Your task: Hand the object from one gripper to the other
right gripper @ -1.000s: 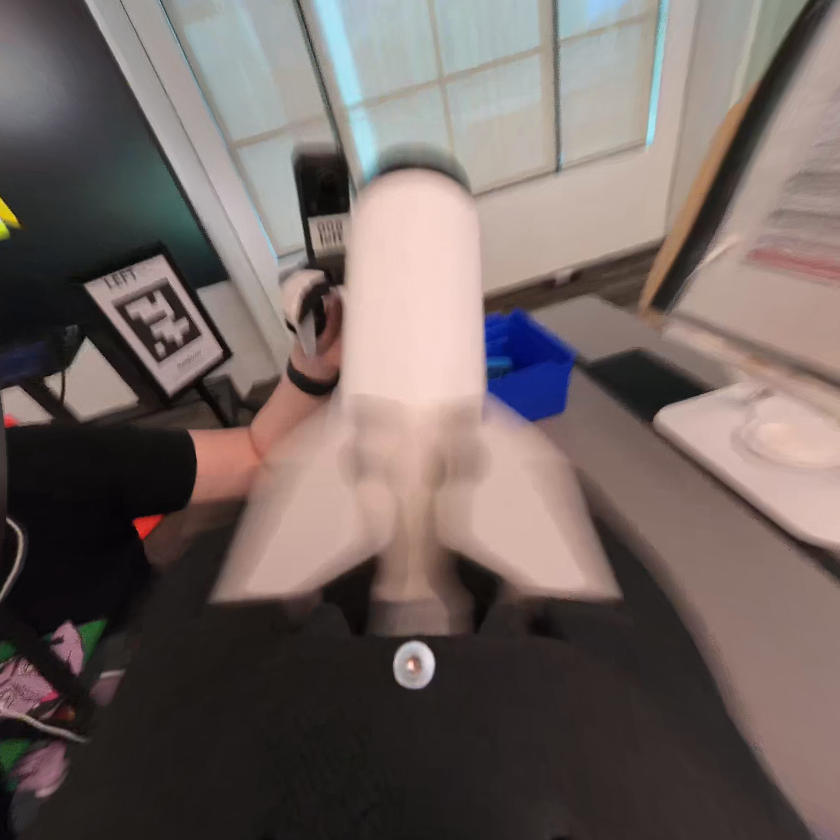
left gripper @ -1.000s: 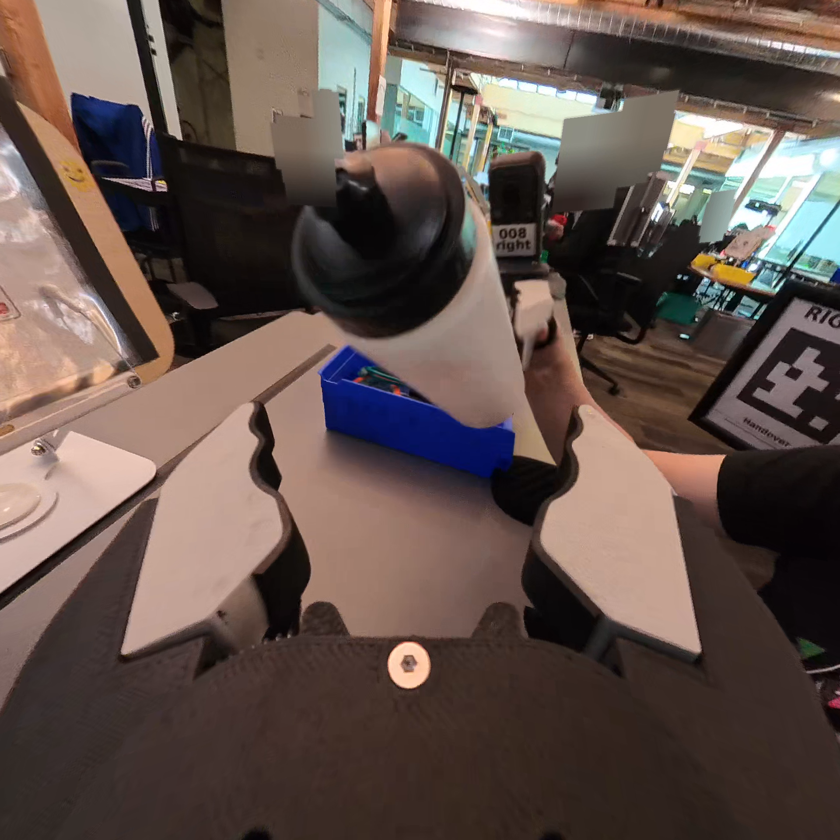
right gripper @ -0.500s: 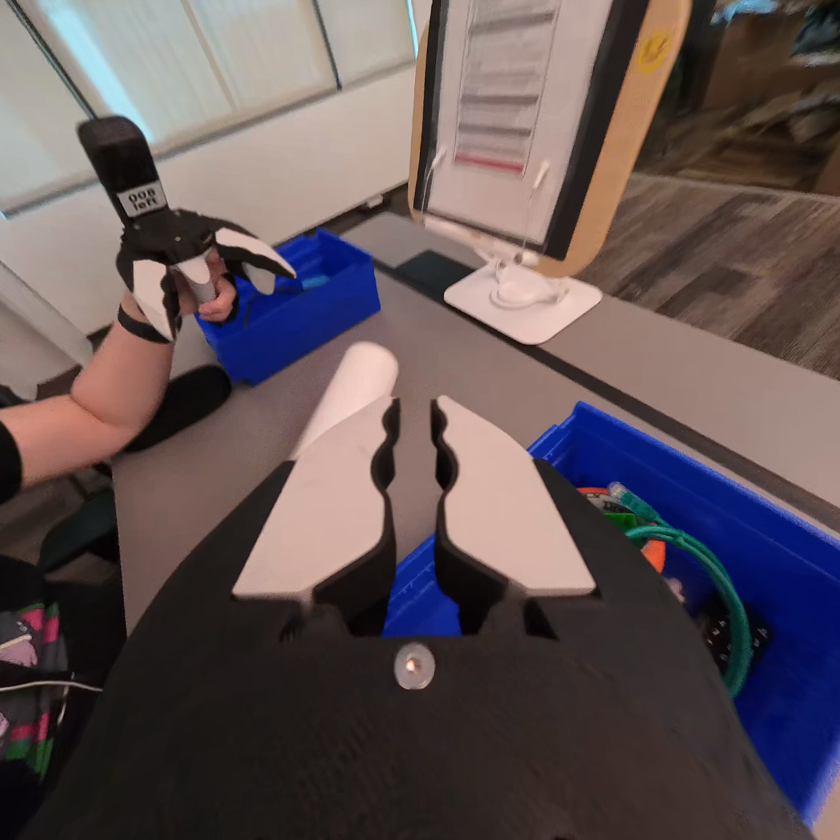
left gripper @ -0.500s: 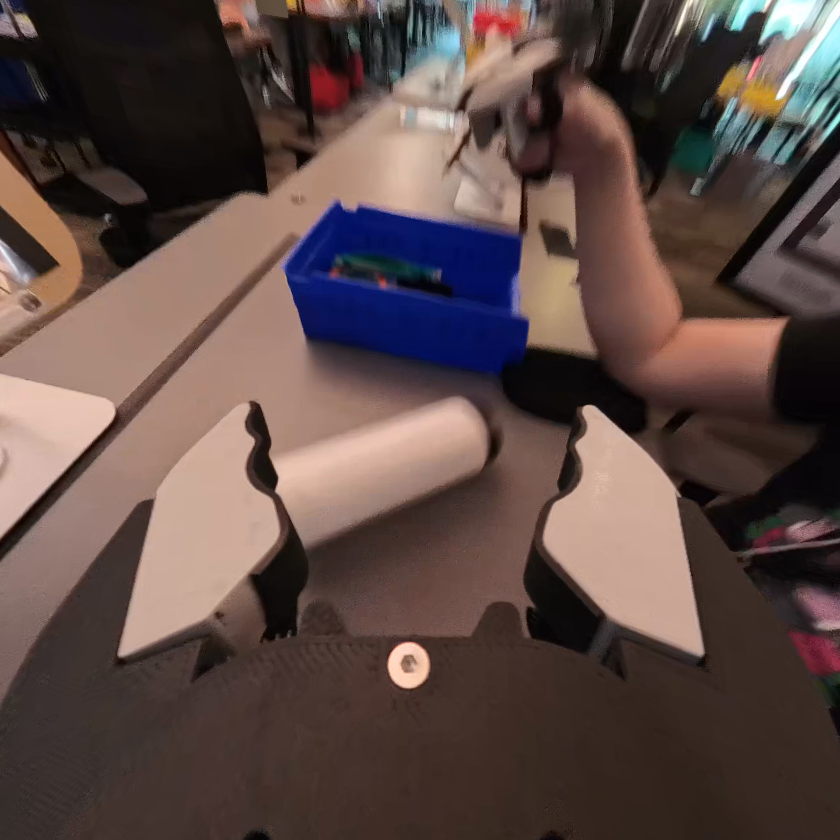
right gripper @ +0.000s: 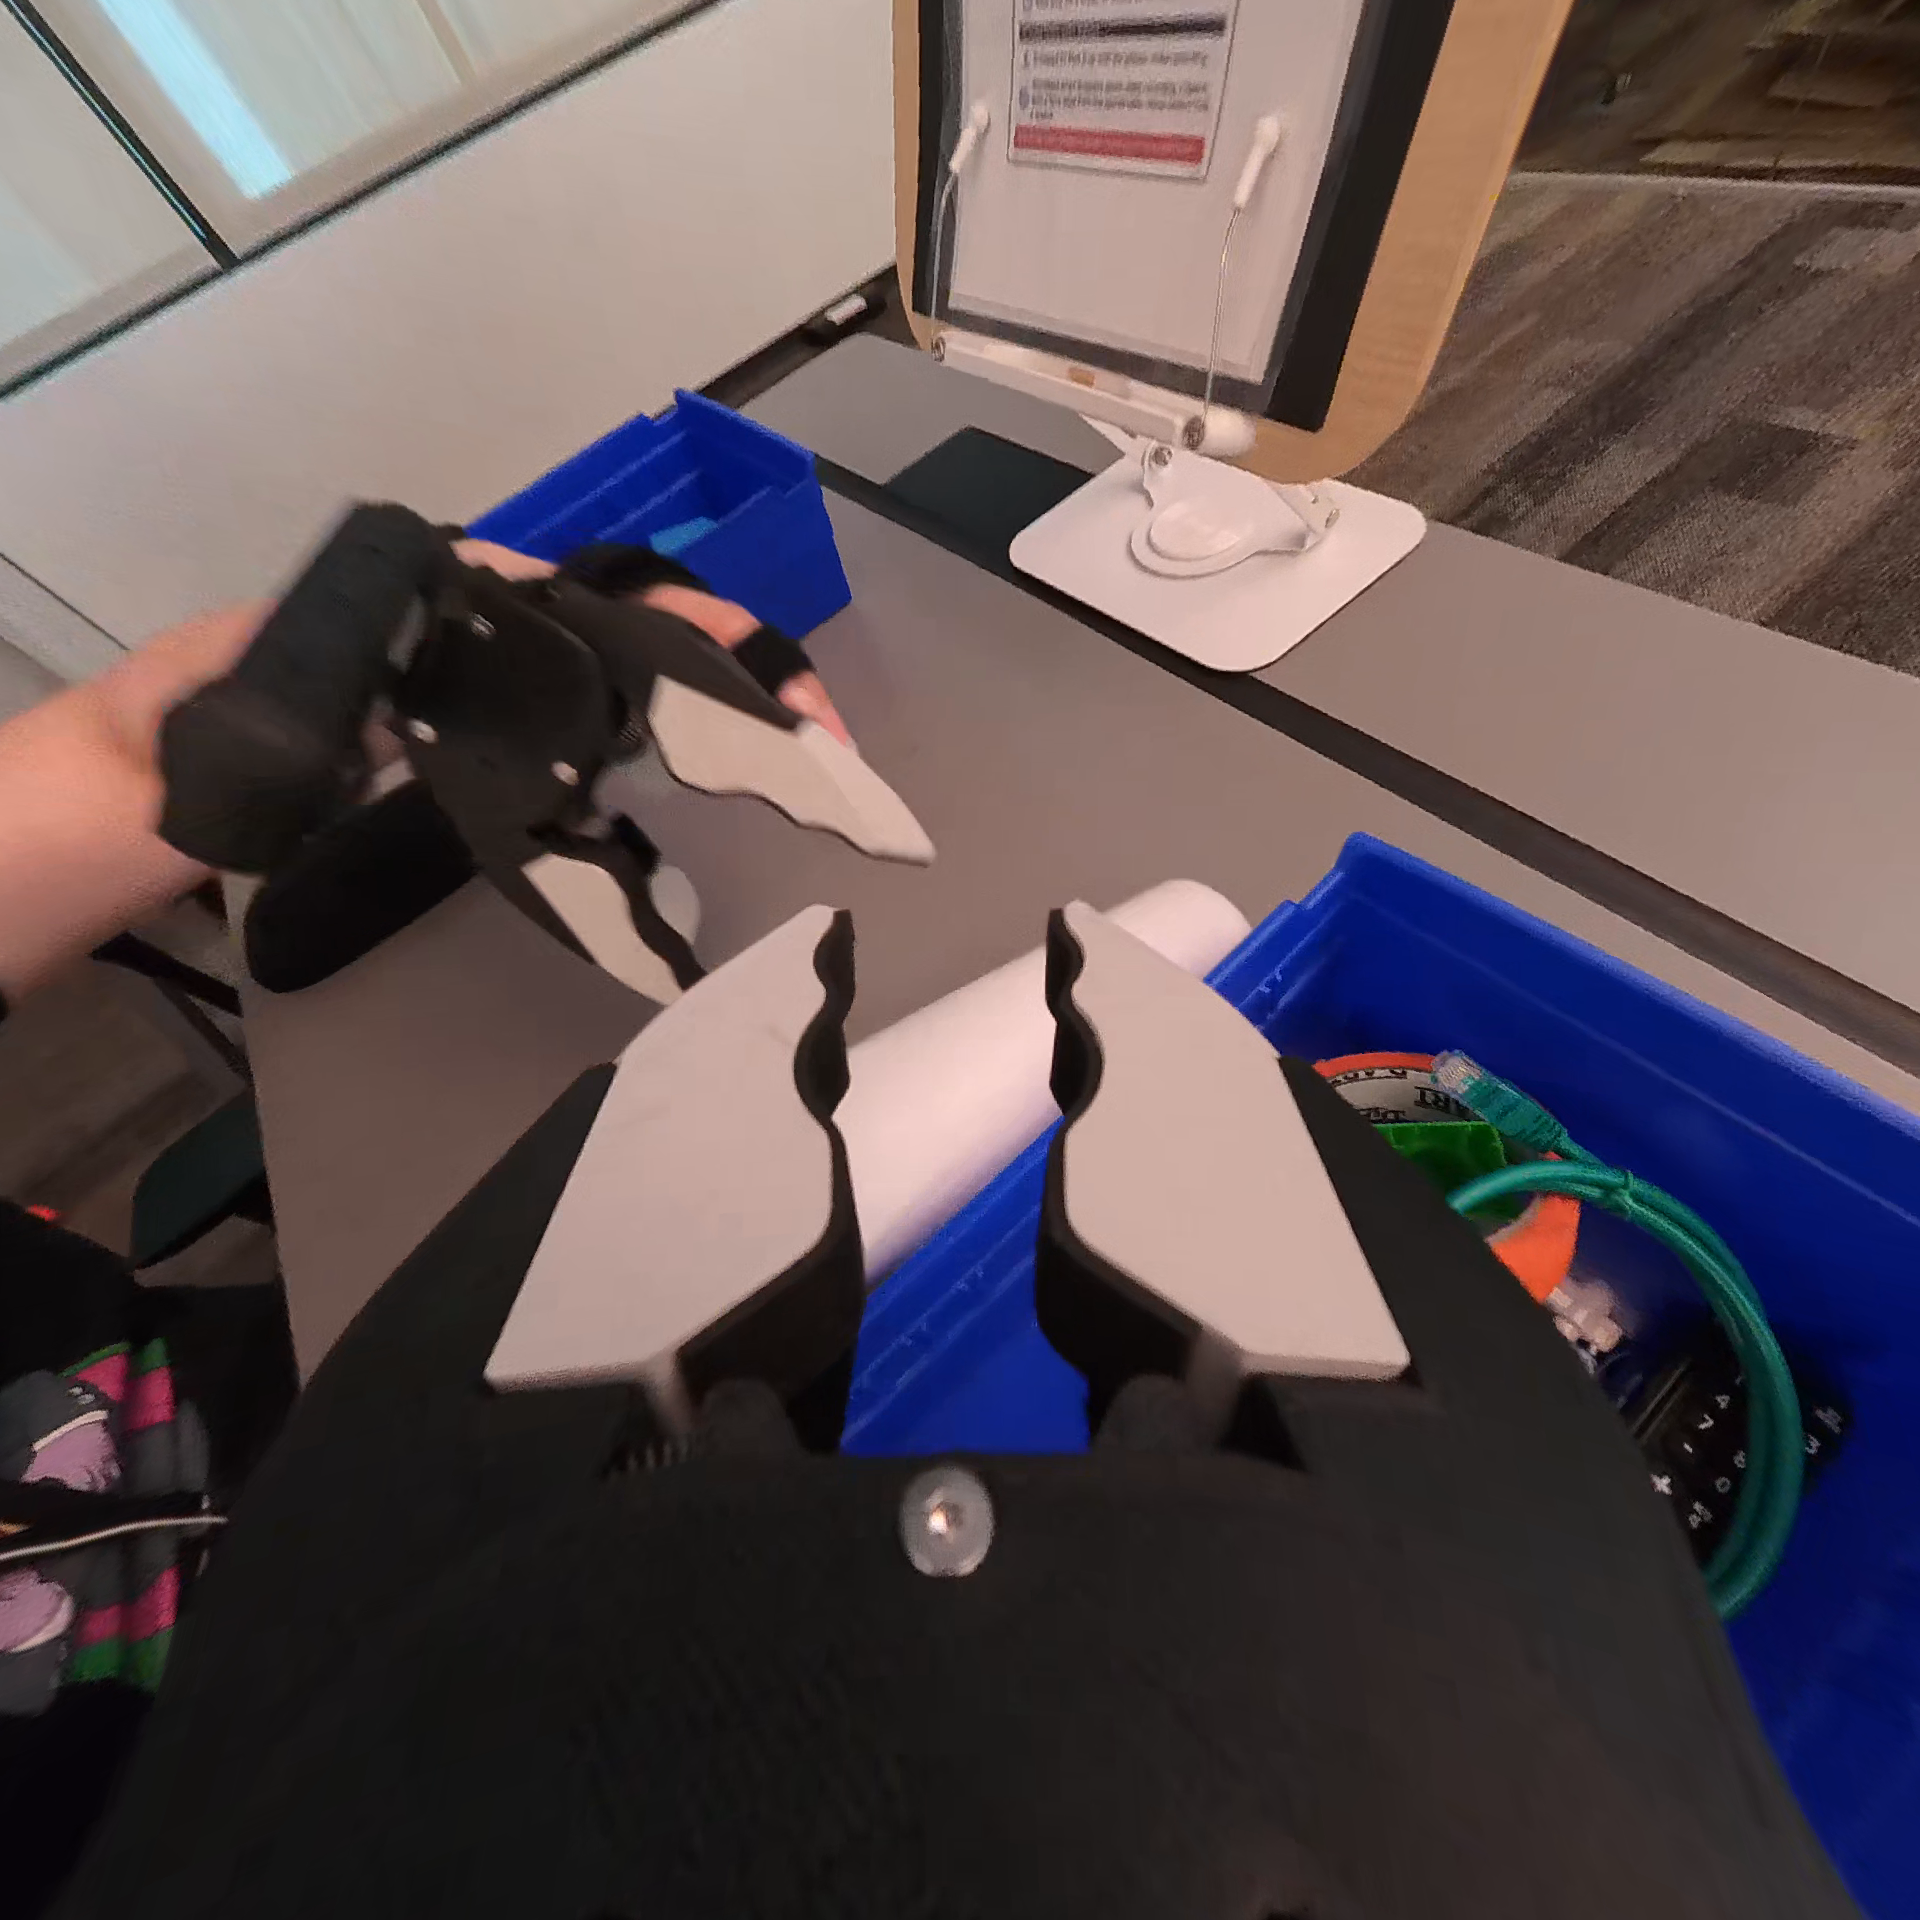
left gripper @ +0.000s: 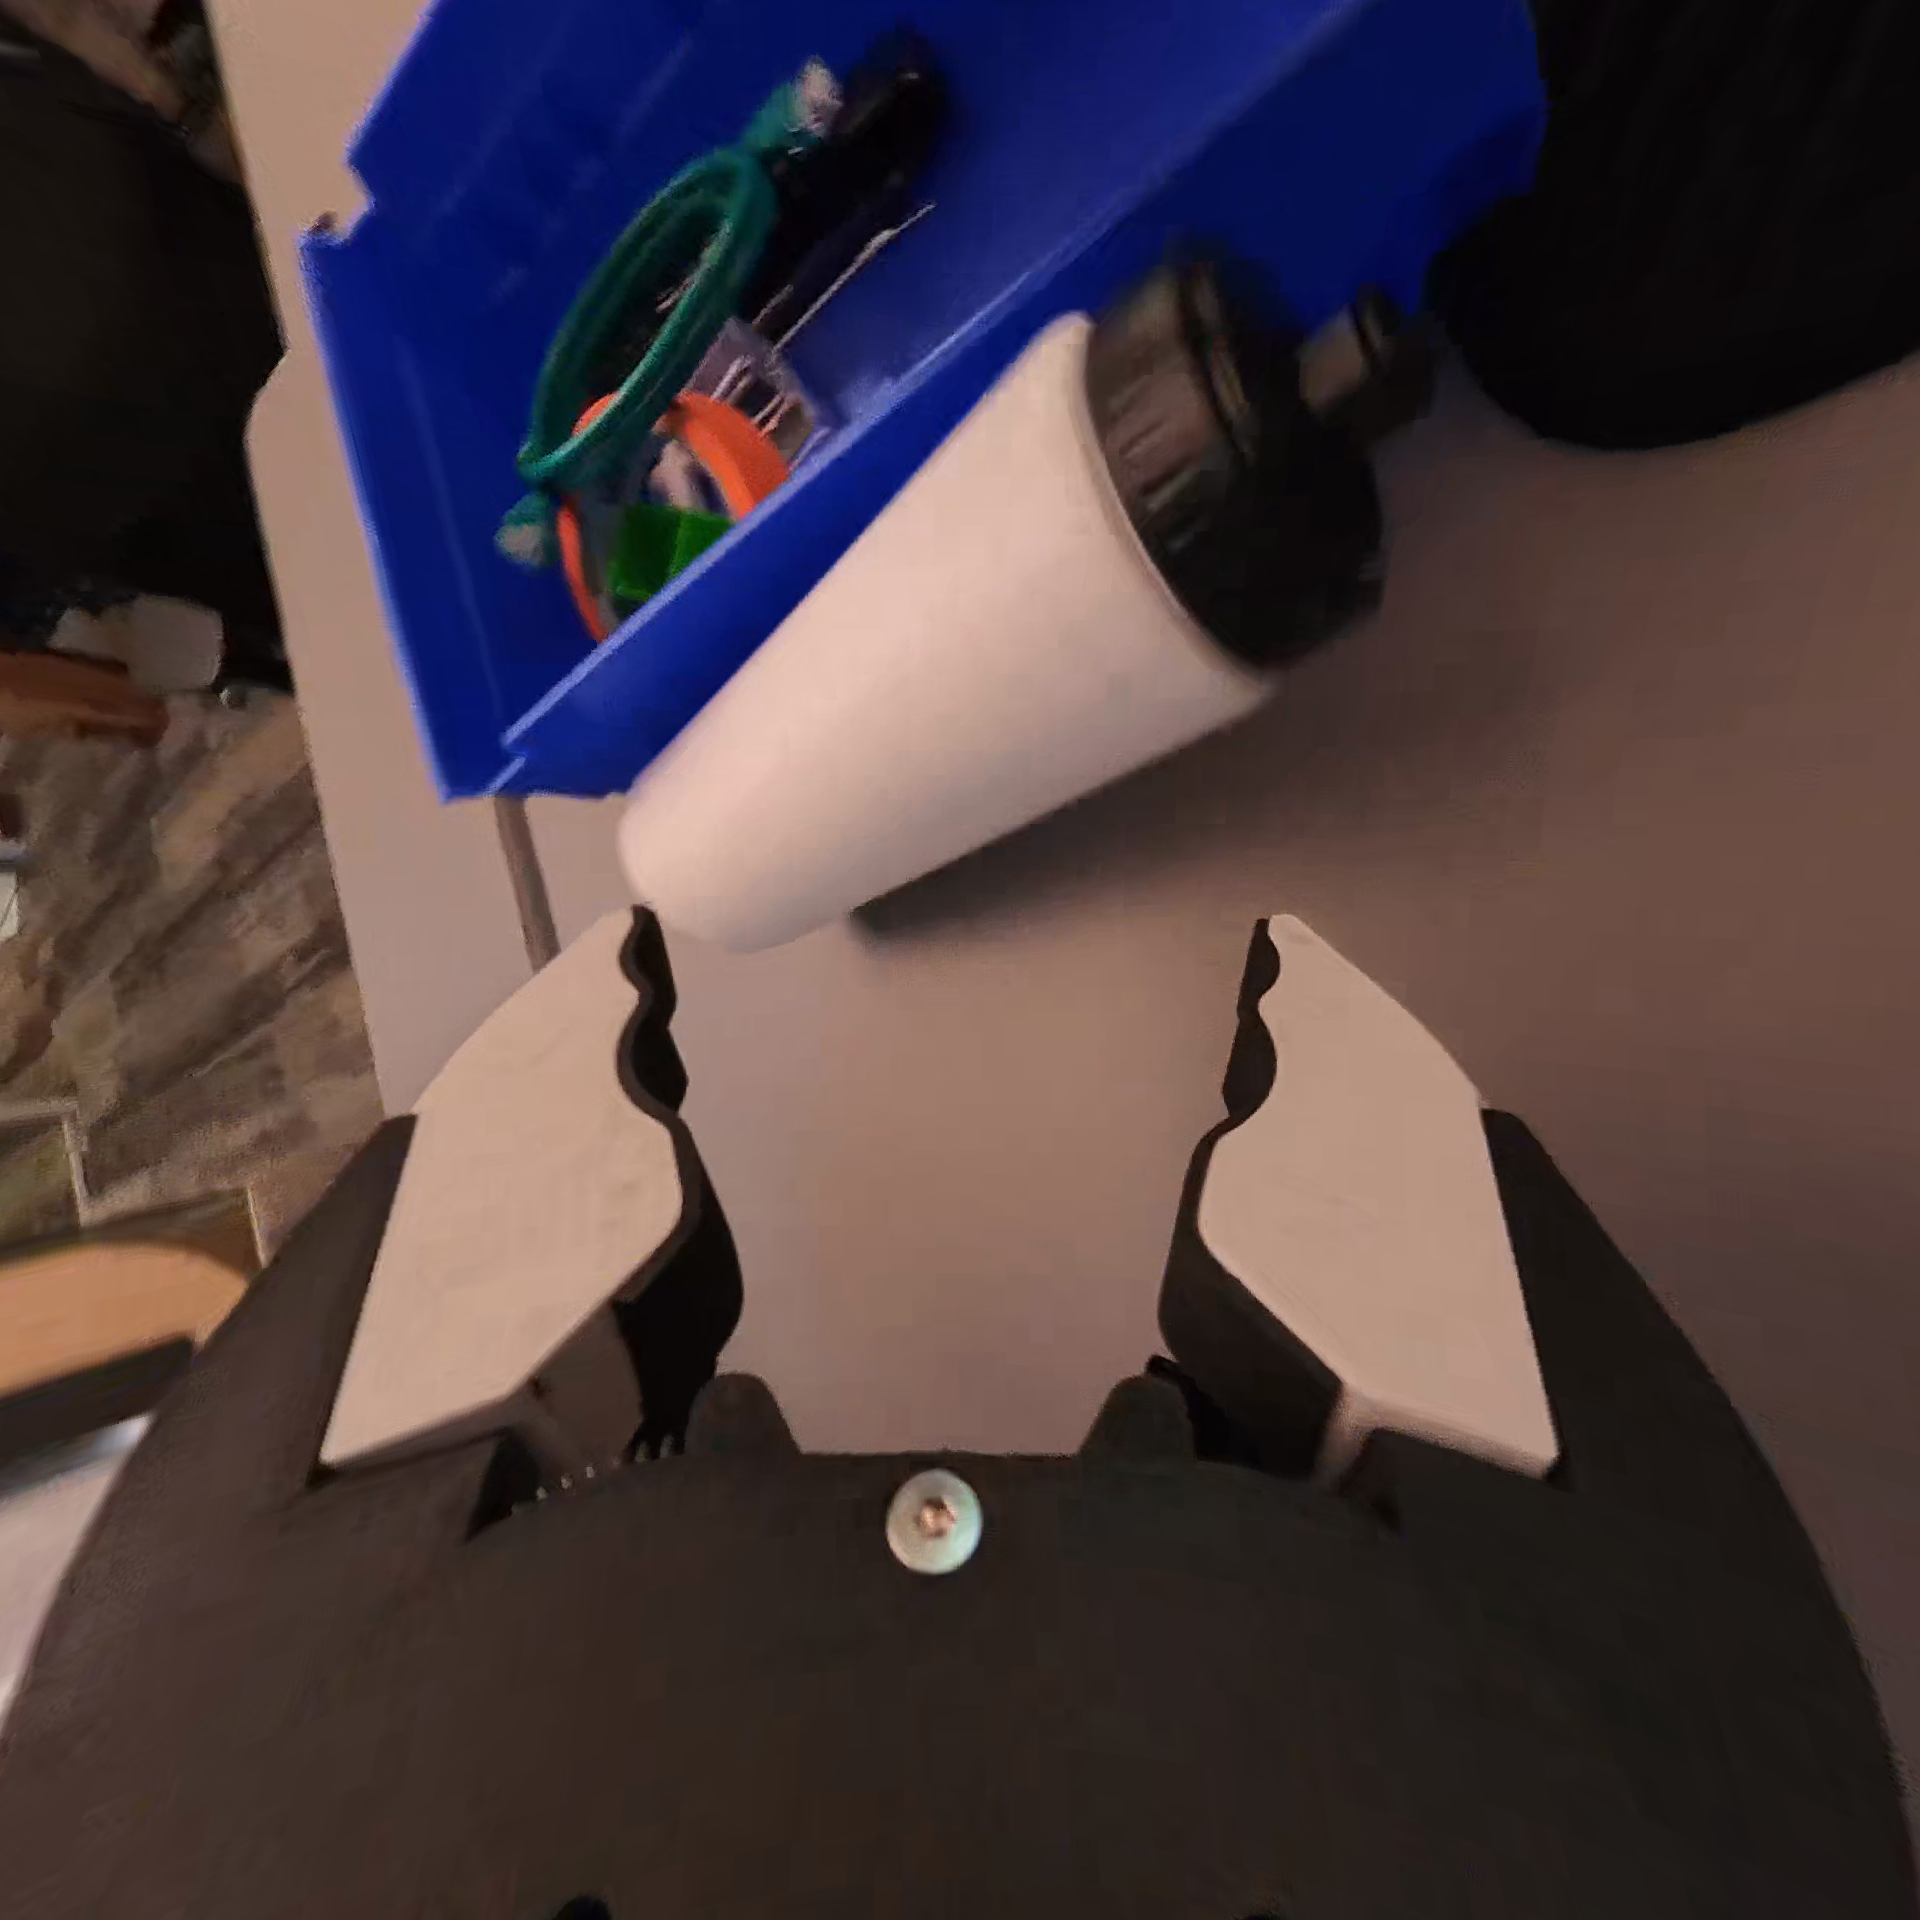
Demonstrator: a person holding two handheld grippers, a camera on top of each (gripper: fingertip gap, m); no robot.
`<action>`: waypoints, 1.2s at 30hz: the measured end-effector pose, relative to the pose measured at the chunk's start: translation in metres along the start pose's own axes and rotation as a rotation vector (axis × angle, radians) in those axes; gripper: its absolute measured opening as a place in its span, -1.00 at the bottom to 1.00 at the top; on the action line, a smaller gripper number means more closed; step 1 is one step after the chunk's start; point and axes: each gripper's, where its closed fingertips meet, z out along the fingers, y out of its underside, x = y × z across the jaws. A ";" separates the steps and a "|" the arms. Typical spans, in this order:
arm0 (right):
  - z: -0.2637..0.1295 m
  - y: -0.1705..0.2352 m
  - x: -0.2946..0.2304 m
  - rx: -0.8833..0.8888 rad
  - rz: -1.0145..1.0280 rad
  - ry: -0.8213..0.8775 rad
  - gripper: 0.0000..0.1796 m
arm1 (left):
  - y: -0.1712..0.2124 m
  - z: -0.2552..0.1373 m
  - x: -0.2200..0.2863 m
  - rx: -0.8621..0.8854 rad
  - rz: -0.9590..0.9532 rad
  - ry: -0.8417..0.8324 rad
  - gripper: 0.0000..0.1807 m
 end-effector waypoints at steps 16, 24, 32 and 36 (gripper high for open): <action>-0.060 -0.010 0.008 0.209 0.065 -0.063 -0.60 | 0.011 0.044 0.009 -0.122 0.204 0.125 -0.09; -0.057 -0.015 -0.008 0.207 0.006 -0.106 -0.60 | 0.008 0.045 0.032 -0.228 0.395 0.175 0.12; -0.066 -0.015 -0.008 0.234 0.011 -0.125 -0.60 | 0.046 0.072 0.074 -0.405 0.305 0.443 0.17; -0.069 -0.015 -0.002 0.251 0.039 -0.118 -0.60 | 0.047 0.070 0.075 -0.454 0.156 0.475 0.15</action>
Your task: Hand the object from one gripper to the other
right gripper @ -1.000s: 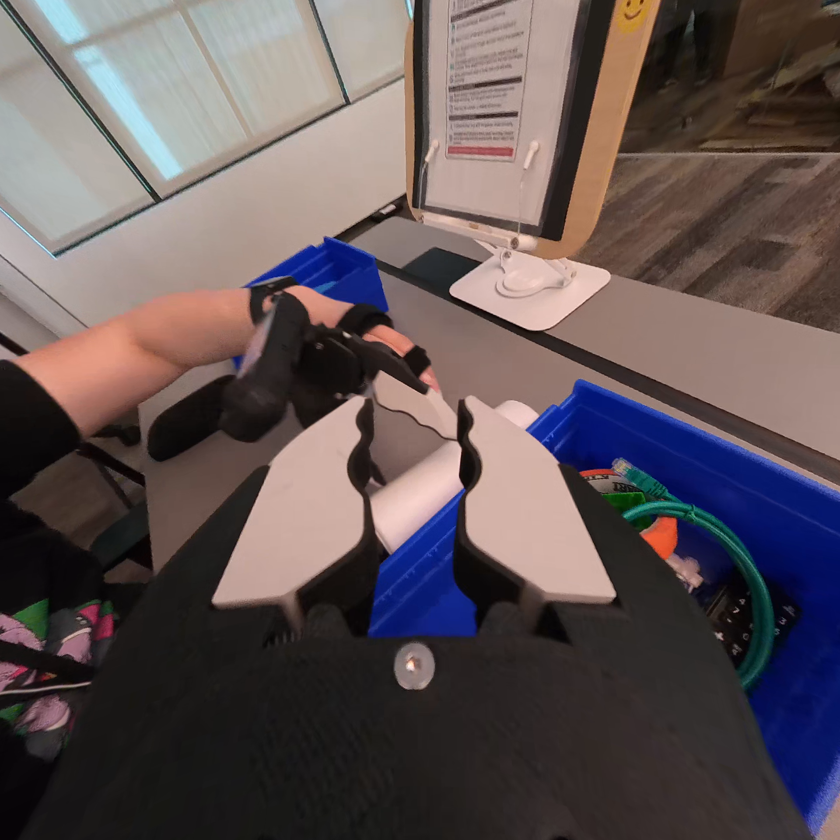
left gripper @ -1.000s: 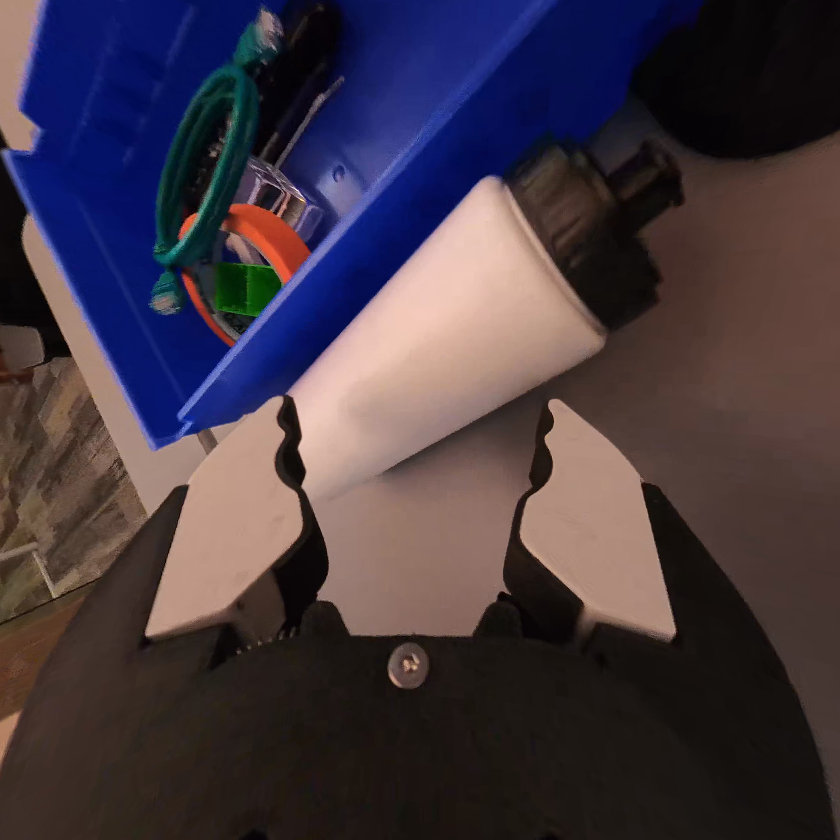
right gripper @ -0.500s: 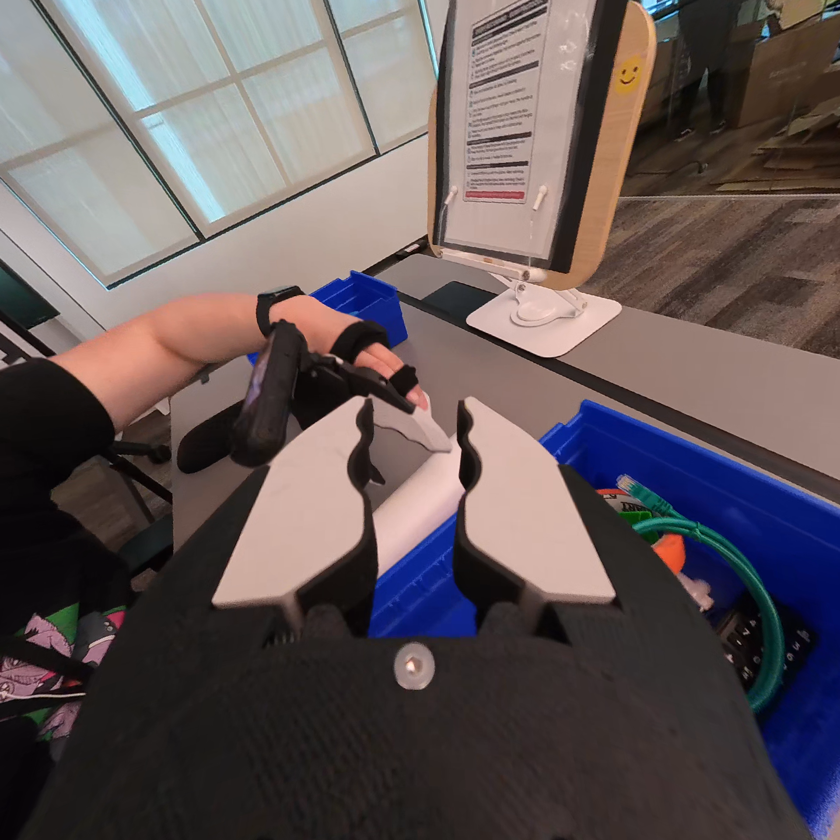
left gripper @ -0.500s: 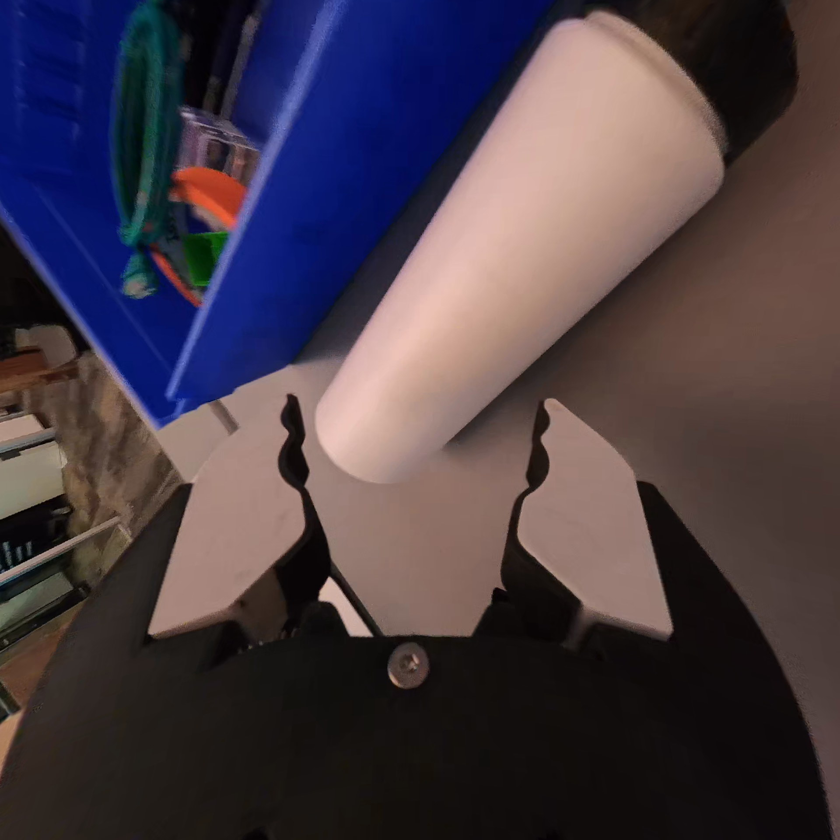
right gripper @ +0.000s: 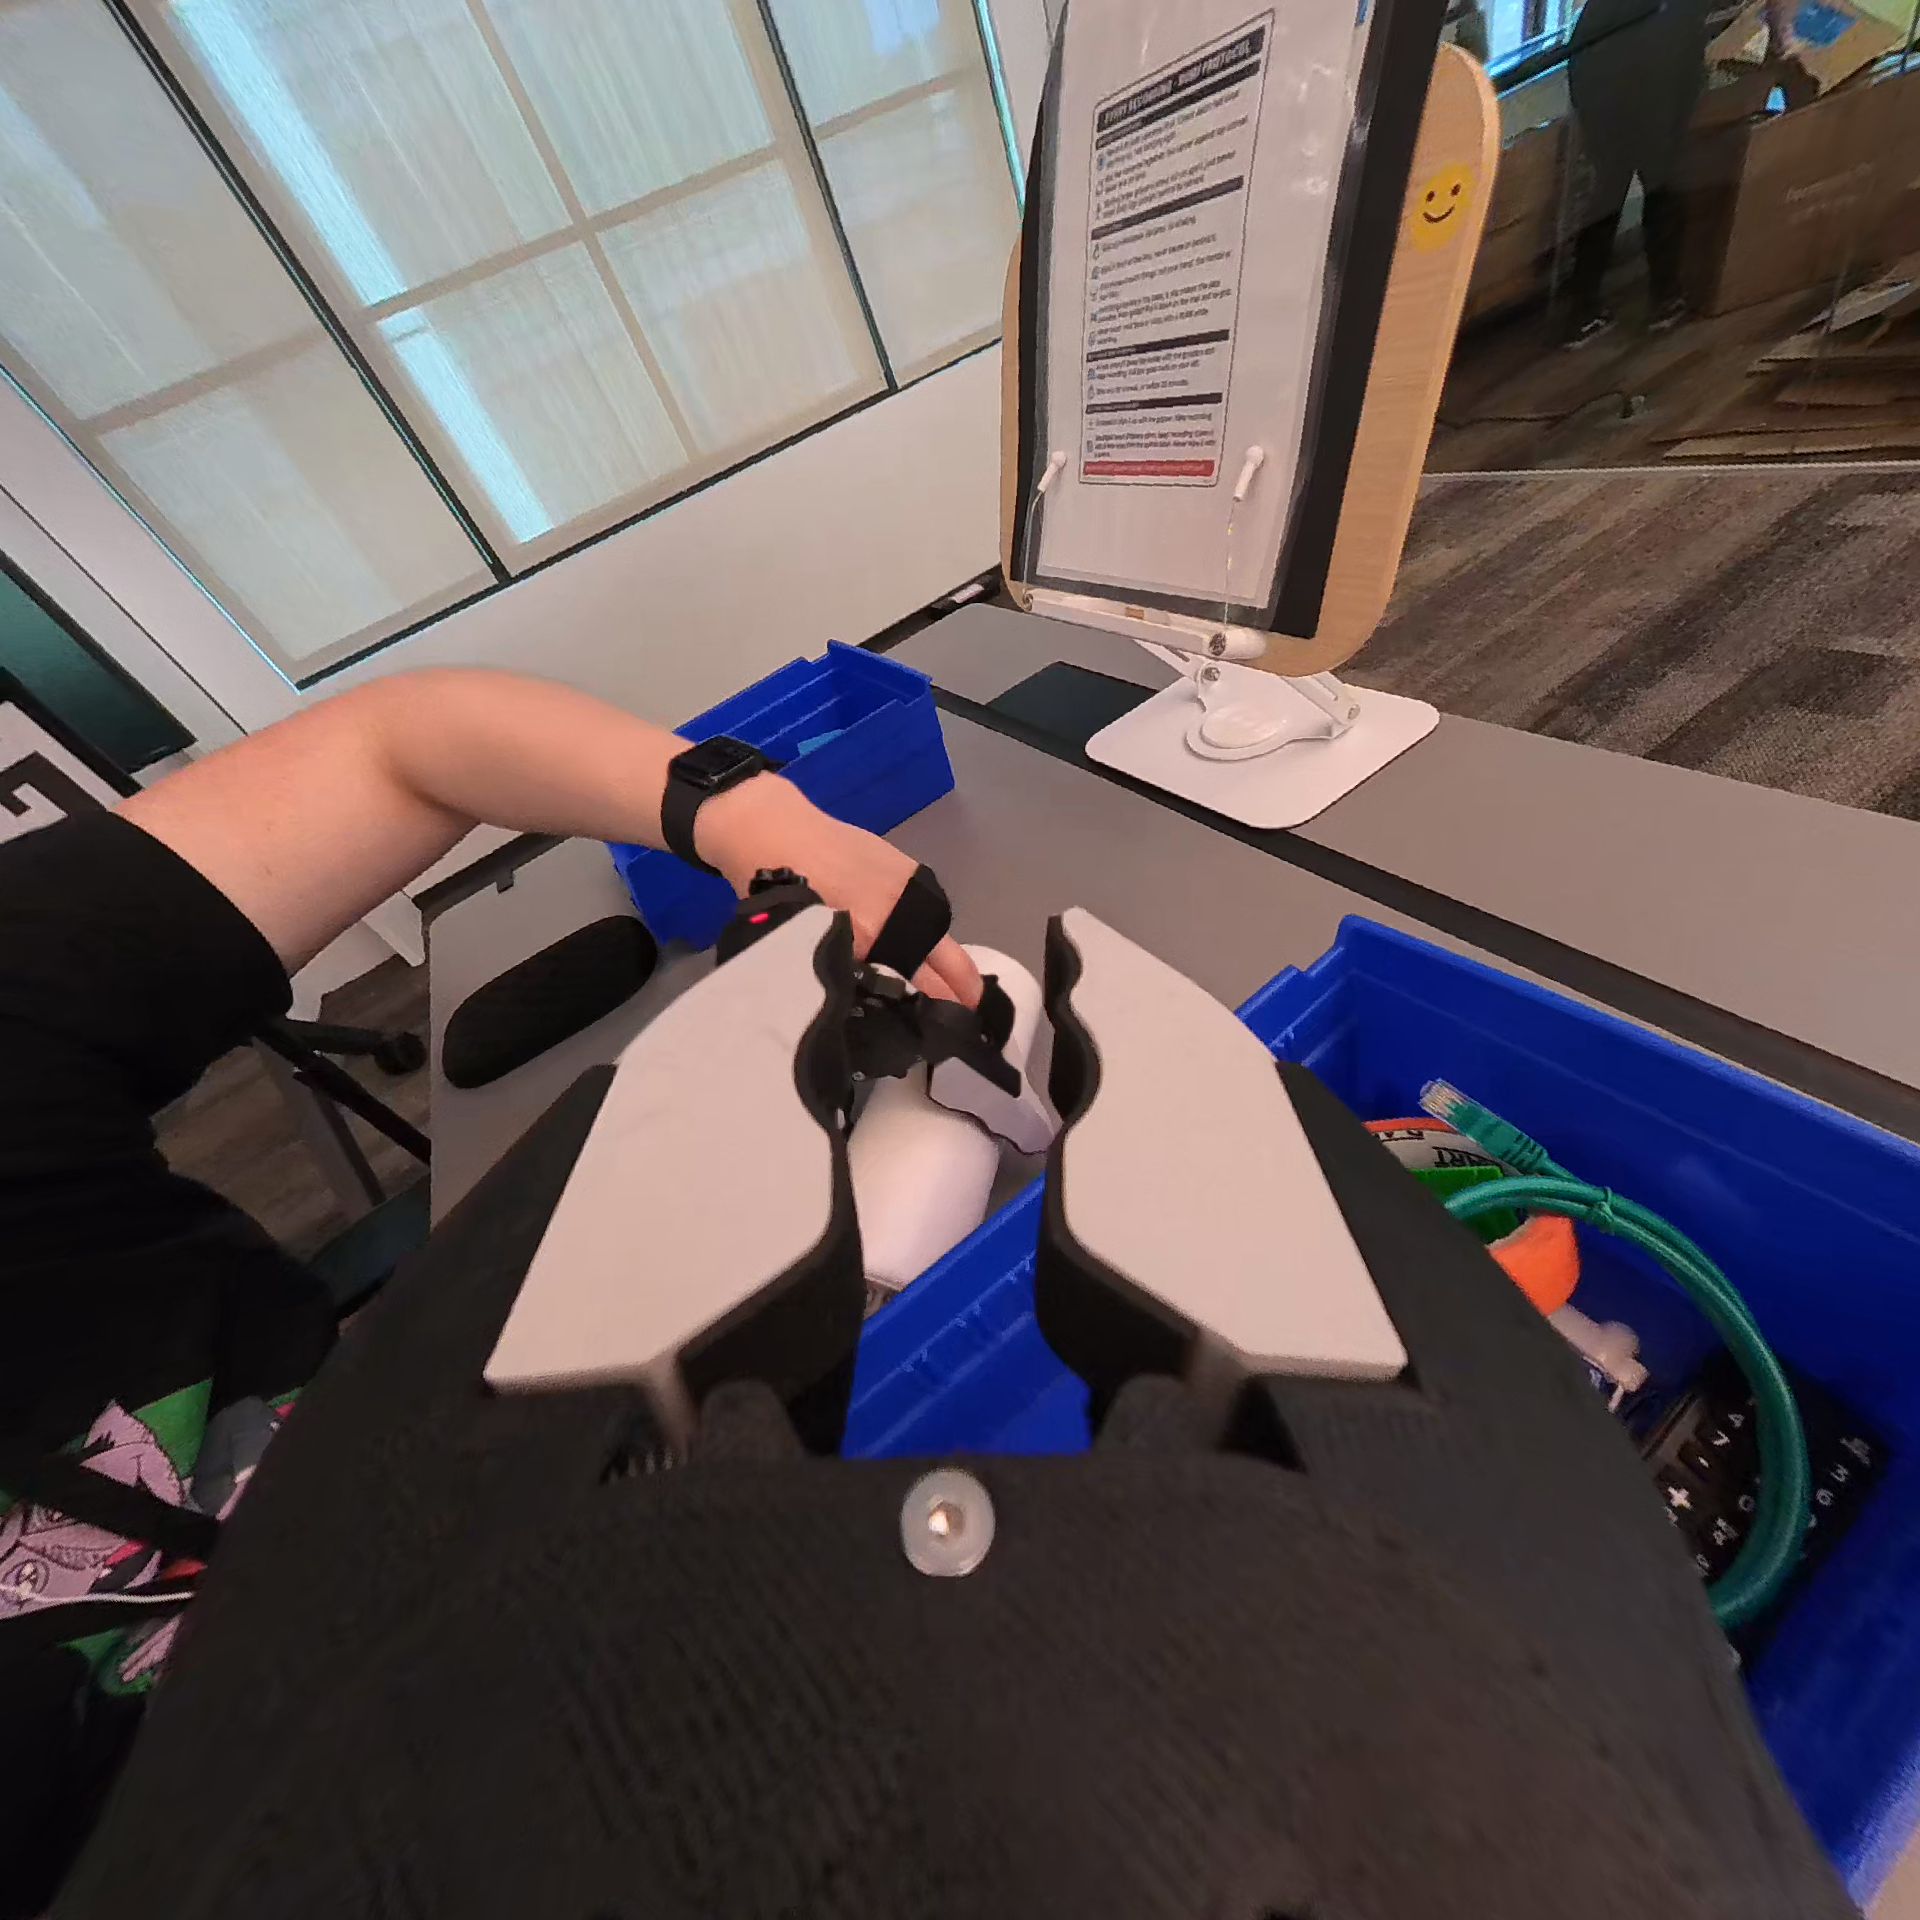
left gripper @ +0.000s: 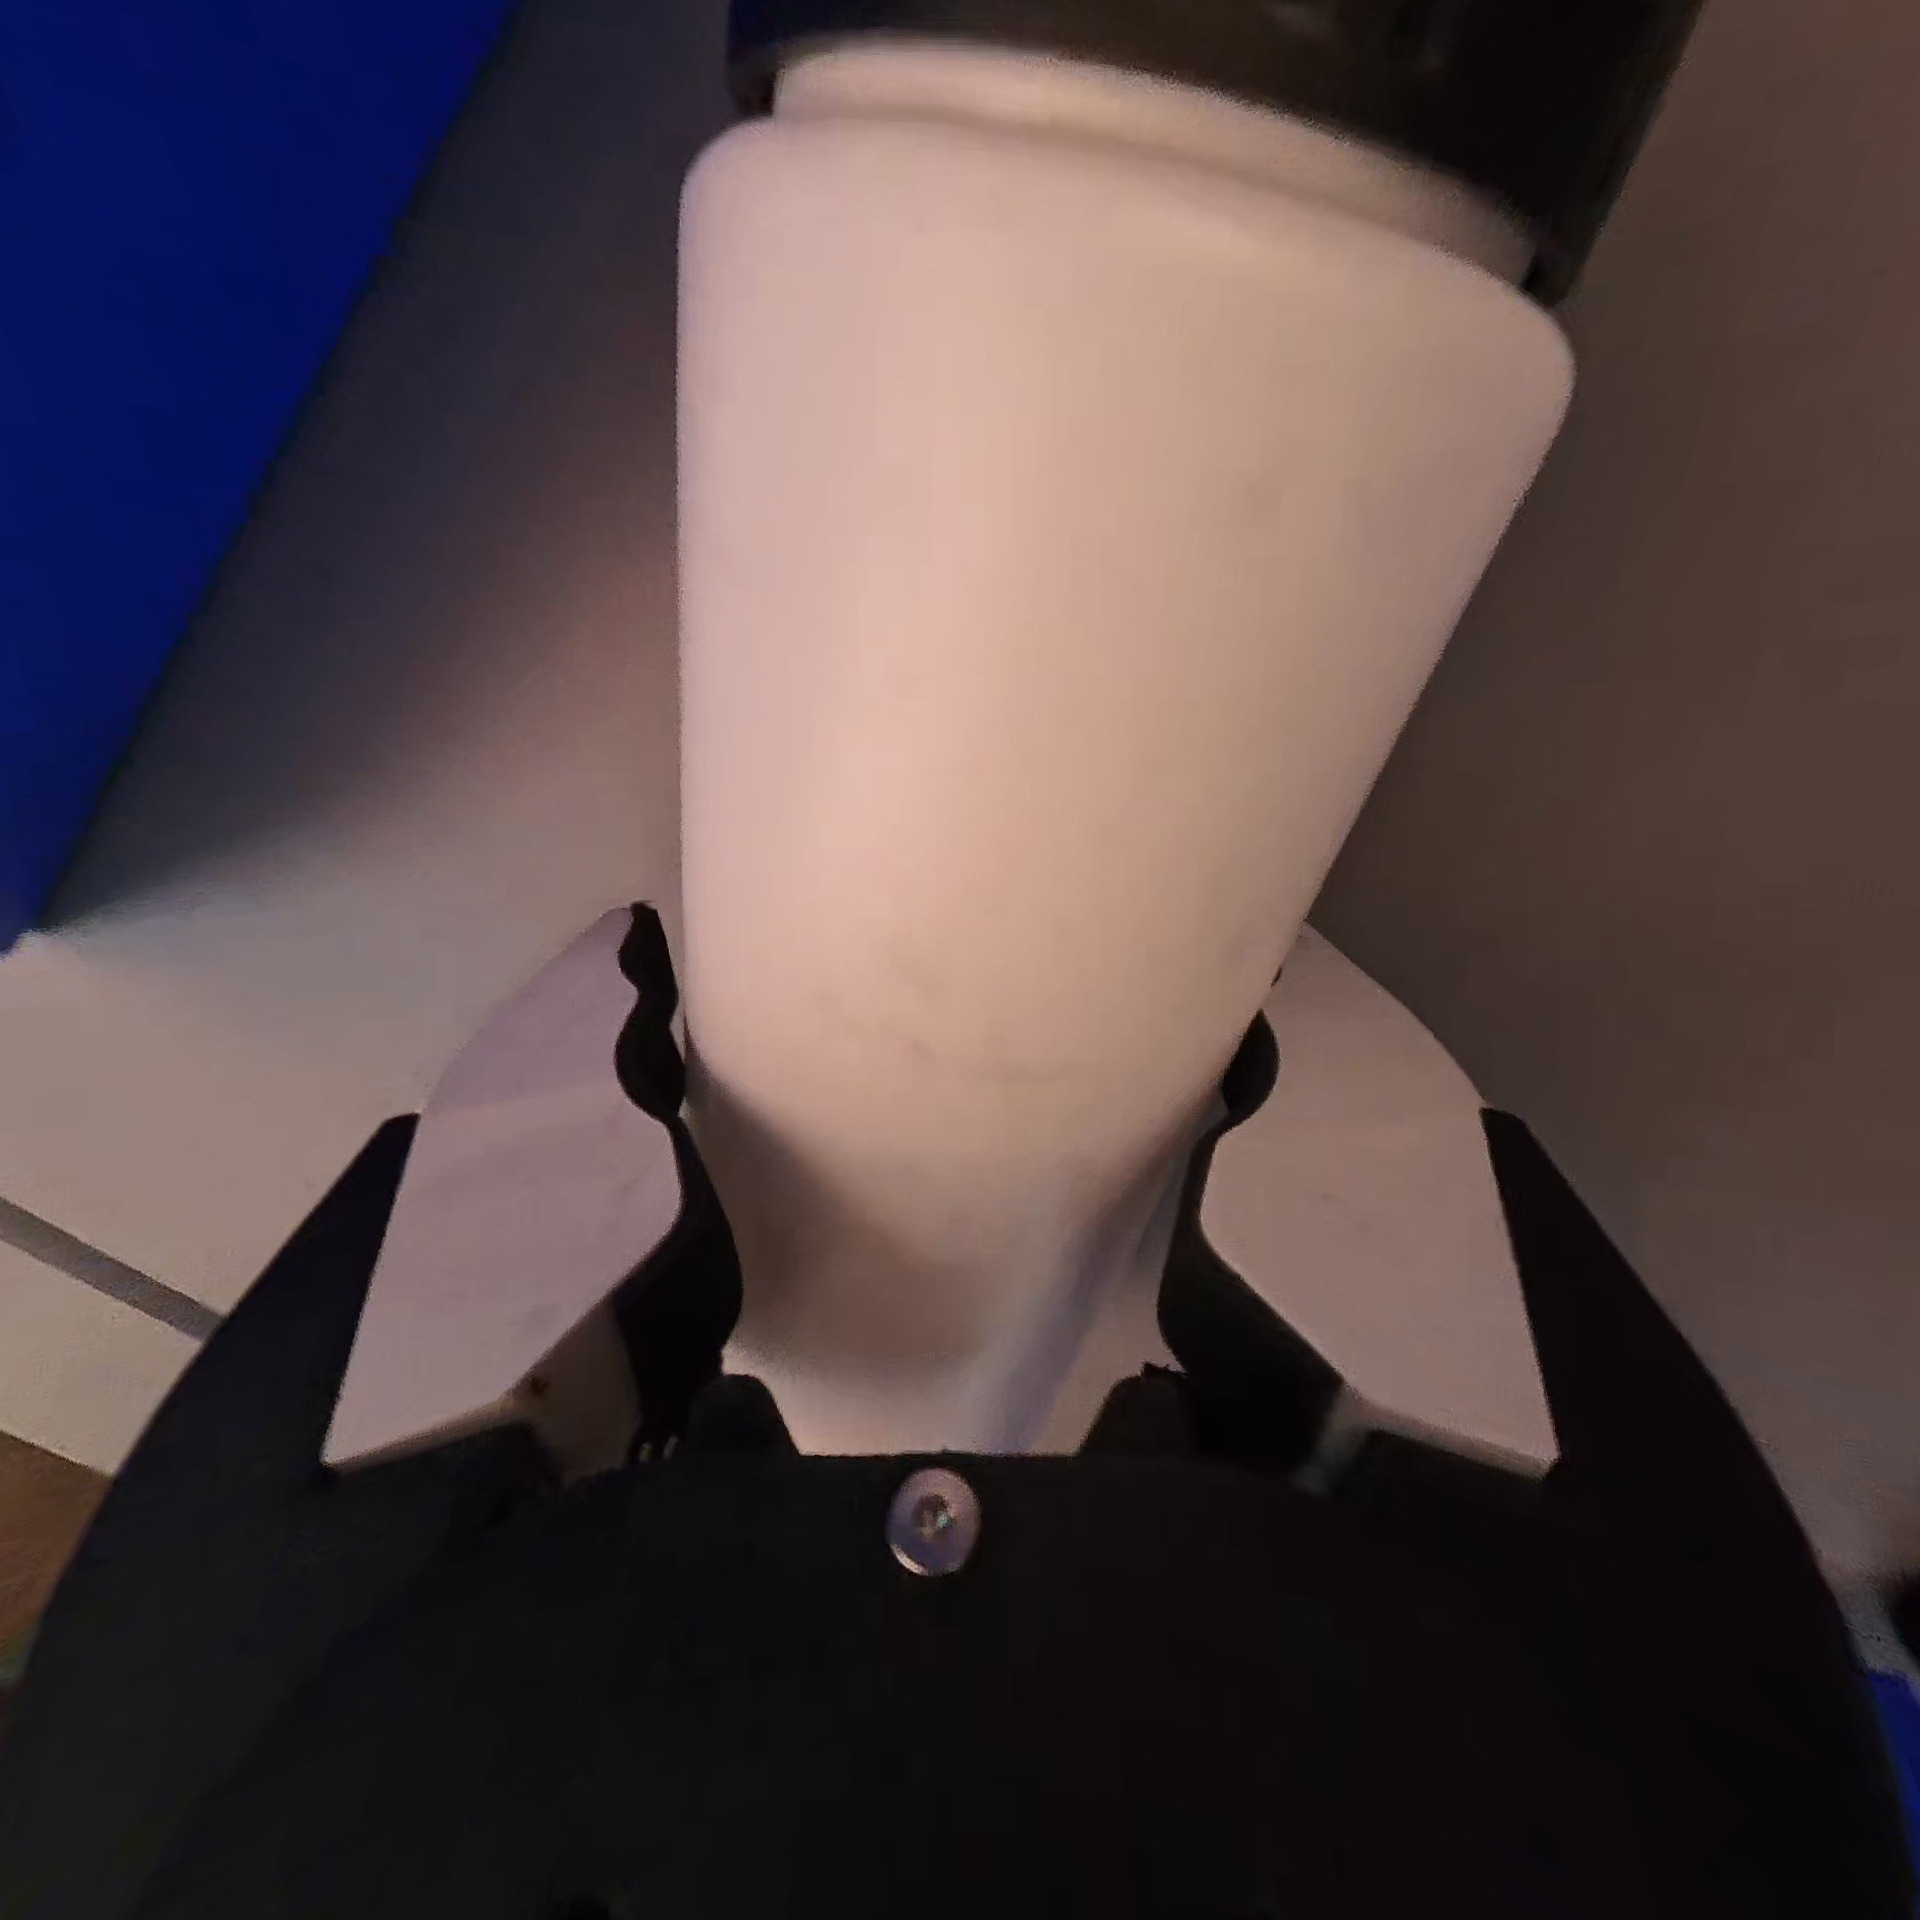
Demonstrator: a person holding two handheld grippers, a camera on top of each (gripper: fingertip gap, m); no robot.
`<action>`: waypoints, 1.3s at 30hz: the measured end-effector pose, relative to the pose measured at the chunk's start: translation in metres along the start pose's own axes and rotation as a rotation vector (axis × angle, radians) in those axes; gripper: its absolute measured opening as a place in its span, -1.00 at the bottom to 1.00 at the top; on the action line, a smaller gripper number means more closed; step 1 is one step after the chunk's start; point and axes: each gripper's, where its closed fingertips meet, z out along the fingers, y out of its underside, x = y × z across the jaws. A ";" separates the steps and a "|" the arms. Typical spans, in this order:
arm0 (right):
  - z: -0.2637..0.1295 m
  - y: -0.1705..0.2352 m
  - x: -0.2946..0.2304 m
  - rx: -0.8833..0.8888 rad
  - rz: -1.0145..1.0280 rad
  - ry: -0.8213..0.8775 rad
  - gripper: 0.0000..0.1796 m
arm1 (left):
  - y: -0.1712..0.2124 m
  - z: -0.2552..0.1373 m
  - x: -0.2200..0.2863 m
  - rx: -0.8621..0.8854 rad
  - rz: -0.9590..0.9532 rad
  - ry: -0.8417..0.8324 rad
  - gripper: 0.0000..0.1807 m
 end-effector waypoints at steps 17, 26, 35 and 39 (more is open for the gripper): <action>0.018 0.006 0.000 -0.055 0.005 -0.021 -0.60 | 0.009 -0.087 0.007 0.611 -0.679 0.264 0.12; 0.060 -0.015 -0.033 0.049 -0.024 -0.241 -0.27 | 0.016 -0.193 -0.013 1.202 -0.811 0.210 0.12; 0.157 -0.022 -0.107 0.095 -0.109 -0.336 -0.01 | -0.024 -0.243 -0.017 1.405 -0.699 0.127 0.14; 0.159 -0.018 -0.105 0.033 -0.078 -0.327 -0.03 | -0.030 -0.221 -0.008 1.310 -0.678 -0.019 0.25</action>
